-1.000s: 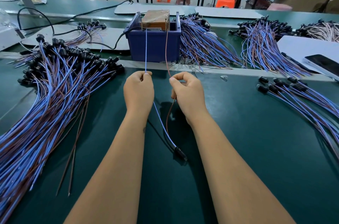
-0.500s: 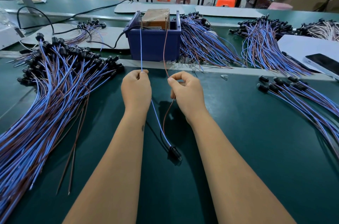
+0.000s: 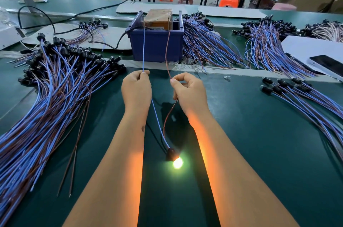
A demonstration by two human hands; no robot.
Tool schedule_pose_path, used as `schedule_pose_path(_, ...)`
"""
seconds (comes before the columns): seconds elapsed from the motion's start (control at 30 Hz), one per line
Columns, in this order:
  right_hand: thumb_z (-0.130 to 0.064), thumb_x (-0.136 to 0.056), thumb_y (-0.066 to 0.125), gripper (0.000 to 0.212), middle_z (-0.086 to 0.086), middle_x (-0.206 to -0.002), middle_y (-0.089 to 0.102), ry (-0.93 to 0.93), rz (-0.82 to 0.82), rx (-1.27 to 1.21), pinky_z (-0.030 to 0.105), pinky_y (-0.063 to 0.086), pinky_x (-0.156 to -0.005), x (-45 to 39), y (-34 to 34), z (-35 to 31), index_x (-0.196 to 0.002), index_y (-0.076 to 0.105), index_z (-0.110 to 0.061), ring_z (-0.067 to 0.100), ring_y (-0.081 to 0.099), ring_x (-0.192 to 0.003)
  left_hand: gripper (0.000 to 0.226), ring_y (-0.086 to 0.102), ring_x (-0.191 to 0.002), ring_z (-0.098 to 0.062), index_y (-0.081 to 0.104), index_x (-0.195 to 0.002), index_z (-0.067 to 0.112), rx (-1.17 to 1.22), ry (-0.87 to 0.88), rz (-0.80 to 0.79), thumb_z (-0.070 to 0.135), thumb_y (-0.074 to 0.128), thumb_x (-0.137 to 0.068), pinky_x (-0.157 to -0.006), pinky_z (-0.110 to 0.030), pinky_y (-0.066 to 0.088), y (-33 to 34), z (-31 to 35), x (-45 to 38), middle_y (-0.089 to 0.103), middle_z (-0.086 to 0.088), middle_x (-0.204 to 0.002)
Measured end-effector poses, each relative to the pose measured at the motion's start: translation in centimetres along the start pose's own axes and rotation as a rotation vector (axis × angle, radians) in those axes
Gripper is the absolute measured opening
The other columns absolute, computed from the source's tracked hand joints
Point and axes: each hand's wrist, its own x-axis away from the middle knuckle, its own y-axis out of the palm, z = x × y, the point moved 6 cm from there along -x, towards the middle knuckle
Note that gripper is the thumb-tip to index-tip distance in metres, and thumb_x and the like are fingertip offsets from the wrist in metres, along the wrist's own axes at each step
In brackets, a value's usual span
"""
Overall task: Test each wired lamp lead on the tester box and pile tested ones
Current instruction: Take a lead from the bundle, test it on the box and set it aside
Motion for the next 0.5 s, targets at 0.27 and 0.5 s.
schedule_pose_path(0.27,-0.017,-0.093,0.059,0.013,-0.007,-0.053,0.054,0.007,0.004,0.009,0.016,0.047,-0.052,-0.04,-0.01,0.01,-0.081,0.063,-0.02,0.002,0.051,-0.047,0.025,0.037,-0.039,-0.002,0.067,-0.095,0.019,0.04,-0.025,0.004,0.013,0.043,-0.094,-0.039,-0.015,0.032,0.02,-0.1,-0.06,0.046,0.014,-0.044)
schedule_pose_path(0.5,-0.018,-0.094,0.058,0.014,-0.008,-0.055,0.055,0.0,-0.005,0.022,0.019,0.049,-0.055,-0.06,0.01,0.0,-0.082,0.063,-0.022,0.001,0.052,-0.049,0.025,0.036,-0.038,-0.002,0.067,-0.098,0.019,0.043,-0.023,0.0,0.013,0.043,-0.095,-0.038,-0.014,0.031,0.04,-0.09,0.01,0.046,0.014,-0.042)
